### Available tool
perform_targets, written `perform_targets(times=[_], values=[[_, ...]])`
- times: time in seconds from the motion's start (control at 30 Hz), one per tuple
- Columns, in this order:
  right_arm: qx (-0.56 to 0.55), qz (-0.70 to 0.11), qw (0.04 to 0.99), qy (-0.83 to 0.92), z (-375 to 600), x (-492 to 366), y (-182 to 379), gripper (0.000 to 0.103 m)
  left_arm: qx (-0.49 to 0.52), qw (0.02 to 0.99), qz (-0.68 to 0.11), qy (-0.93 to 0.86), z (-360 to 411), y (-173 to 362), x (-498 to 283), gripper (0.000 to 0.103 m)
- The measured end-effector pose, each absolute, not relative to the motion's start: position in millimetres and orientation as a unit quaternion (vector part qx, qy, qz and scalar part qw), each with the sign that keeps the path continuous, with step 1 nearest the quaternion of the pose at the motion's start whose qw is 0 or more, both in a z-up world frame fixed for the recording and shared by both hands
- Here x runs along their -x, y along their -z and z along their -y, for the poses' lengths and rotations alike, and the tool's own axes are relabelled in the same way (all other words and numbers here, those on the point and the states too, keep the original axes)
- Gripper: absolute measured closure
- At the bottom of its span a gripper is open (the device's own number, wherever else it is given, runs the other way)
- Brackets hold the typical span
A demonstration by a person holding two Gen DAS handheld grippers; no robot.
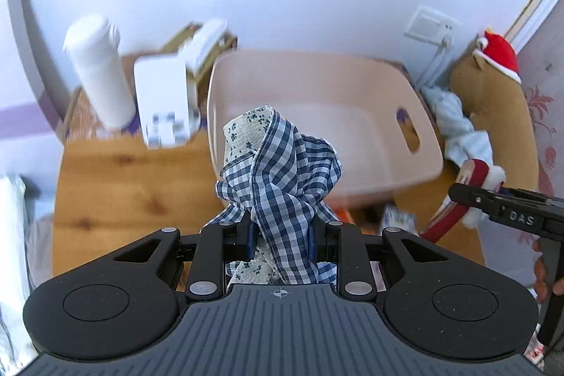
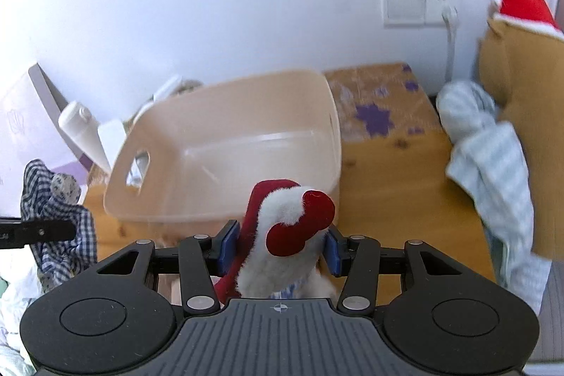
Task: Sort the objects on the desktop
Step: 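Carry the checked cloth with the left gripper into the beige basket while the right gripper carries the plush there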
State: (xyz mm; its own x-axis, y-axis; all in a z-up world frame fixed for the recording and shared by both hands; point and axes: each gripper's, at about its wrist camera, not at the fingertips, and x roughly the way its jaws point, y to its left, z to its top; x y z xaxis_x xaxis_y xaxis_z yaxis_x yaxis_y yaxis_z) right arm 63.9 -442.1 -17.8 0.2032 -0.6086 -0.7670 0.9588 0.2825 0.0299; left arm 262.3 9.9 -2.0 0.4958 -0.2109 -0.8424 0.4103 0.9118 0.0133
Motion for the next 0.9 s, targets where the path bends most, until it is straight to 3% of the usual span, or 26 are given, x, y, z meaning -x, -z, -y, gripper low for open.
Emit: perform_targets(times=[0.4, 0.9], values=[[-0.225, -0.308, 0.724, 0.575, 499, -97, 13, 0.057, -0.164, 0.893, -0.386, 0.165, 40, 16, -322, 0.078], [-0.233, -0.397, 0.670, 0.583, 525, -108, 74, 0.056, -0.204, 0.858, -0.444, 0.159, 64, 87, -357, 0.075]])
